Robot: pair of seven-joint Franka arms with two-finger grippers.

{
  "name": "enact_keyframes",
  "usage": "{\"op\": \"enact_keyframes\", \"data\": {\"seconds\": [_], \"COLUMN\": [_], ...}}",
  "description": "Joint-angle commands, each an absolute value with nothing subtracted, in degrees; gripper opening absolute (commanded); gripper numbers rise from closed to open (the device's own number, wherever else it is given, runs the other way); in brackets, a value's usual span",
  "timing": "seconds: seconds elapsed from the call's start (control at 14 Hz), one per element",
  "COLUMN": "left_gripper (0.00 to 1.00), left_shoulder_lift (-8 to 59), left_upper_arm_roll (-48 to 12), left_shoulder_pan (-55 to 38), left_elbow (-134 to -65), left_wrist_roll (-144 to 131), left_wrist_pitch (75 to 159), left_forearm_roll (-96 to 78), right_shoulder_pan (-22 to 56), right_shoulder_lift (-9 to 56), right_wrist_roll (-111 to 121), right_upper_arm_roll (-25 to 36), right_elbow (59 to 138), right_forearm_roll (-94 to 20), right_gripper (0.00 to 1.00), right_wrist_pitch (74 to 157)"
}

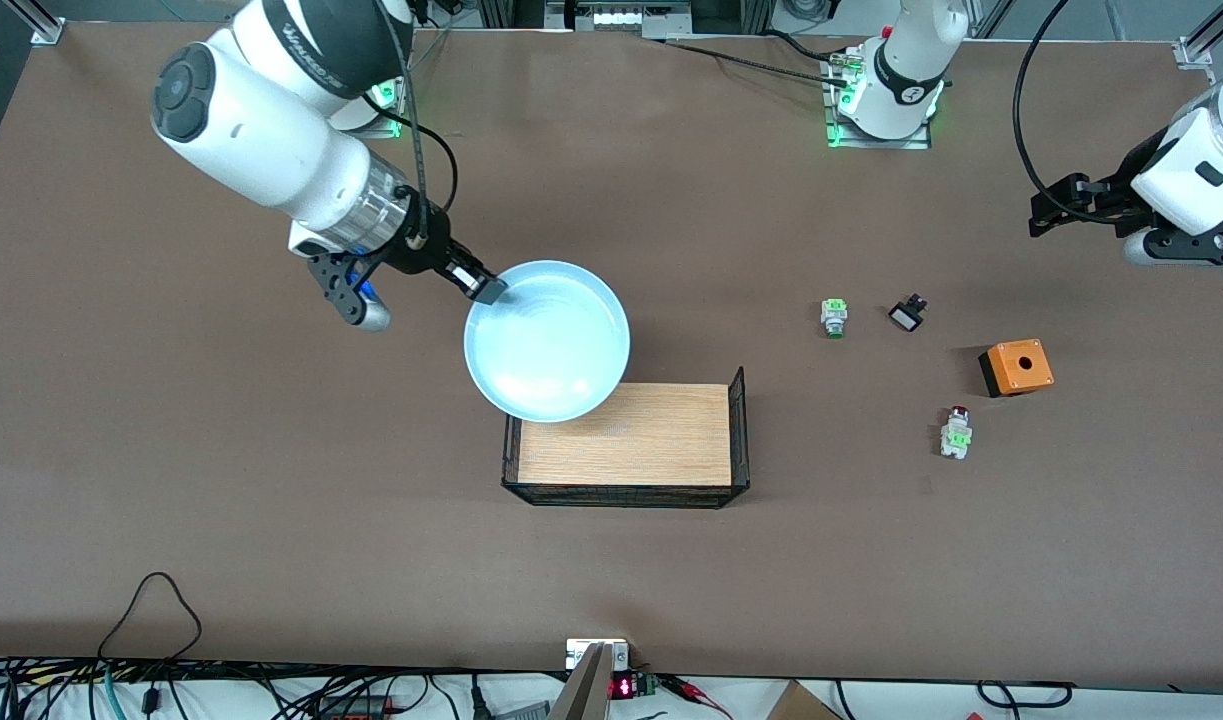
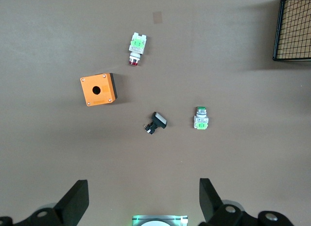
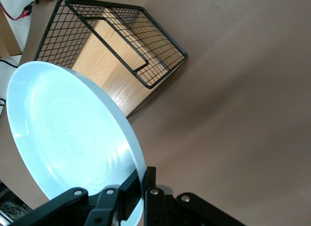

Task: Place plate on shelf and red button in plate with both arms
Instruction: 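Carry the plate with the right gripper over the wooden tray, then lower the plate onto the tray and open the right gripper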

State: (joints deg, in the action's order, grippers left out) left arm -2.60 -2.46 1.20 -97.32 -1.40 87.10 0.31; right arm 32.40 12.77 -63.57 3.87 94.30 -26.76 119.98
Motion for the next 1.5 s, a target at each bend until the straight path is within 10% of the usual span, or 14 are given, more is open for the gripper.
{"op": "enact_keyframes", "data": {"seconds": [0.0,1.43], "left_gripper": [1.00,1.00], "left_shoulder_lift": [-1.8,-1.8], "left_upper_arm_roll": [-2.7,-2.7], "left_shoulder_pan": [1.5,1.5], "left_elbow": [-95.5,-95.5], "left_wrist_roll": [-0.2,-0.2], "left_wrist_pitch": [86.1,86.0], "left_forearm_roll": [1.7,1.7], "right_shoulder_pan": [35.6,40.5], "right_shoulder_lift": [16.4,29.8], "right_wrist_roll": [-67.3,-74.0], "right_upper_arm_roll": [4.5,5.6], "right_elbow": [91.2,87.6], "right_forearm_roll": [-26.9,-22.8], "right_gripper": [0.00,0.00], "right_wrist_pitch": [124.2,138.7]}}
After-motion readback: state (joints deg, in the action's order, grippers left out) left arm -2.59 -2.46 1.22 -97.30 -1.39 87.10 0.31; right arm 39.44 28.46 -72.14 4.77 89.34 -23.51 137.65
